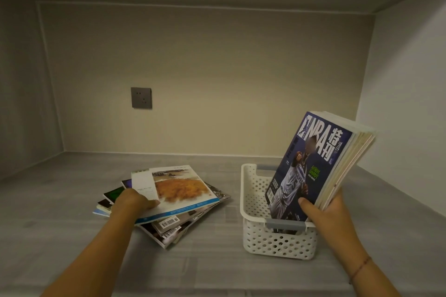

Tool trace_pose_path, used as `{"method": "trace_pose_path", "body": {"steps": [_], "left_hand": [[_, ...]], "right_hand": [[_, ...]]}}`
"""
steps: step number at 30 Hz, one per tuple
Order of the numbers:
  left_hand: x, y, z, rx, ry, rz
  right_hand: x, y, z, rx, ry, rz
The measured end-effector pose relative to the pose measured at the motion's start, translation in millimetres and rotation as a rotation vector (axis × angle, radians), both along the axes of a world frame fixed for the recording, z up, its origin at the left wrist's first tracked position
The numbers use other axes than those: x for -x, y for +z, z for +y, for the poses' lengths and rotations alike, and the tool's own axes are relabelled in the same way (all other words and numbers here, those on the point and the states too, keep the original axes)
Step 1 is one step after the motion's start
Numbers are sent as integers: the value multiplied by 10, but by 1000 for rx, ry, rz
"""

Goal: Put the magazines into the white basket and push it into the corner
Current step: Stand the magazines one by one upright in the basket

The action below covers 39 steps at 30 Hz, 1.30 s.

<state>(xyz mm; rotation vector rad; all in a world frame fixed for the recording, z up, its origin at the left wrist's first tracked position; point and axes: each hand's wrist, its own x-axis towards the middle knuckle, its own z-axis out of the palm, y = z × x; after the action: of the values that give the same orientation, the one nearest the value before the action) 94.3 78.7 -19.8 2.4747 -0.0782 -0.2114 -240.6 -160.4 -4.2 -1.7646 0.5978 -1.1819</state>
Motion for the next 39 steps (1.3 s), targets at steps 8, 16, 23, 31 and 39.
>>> {"method": "trace_pose_path", "body": {"steps": [8, 16, 23, 31, 39], "left_hand": [[308, 80, -50, 316, -34, -3], [623, 119, 130, 801, -192, 564], [371, 161, -95, 717, -140, 470], [572, 387, -329, 766, -194, -144], [1365, 868, -772, 822, -449, -658]], "right_hand": [[2, 3, 12, -5, 6, 10], [-4, 1, 12, 2, 1, -3], [0, 4, 8, -6, -4, 5], [-15, -35, -36, -6, -17, 11], [-35, -42, -40, -13, -6, 7]]}}
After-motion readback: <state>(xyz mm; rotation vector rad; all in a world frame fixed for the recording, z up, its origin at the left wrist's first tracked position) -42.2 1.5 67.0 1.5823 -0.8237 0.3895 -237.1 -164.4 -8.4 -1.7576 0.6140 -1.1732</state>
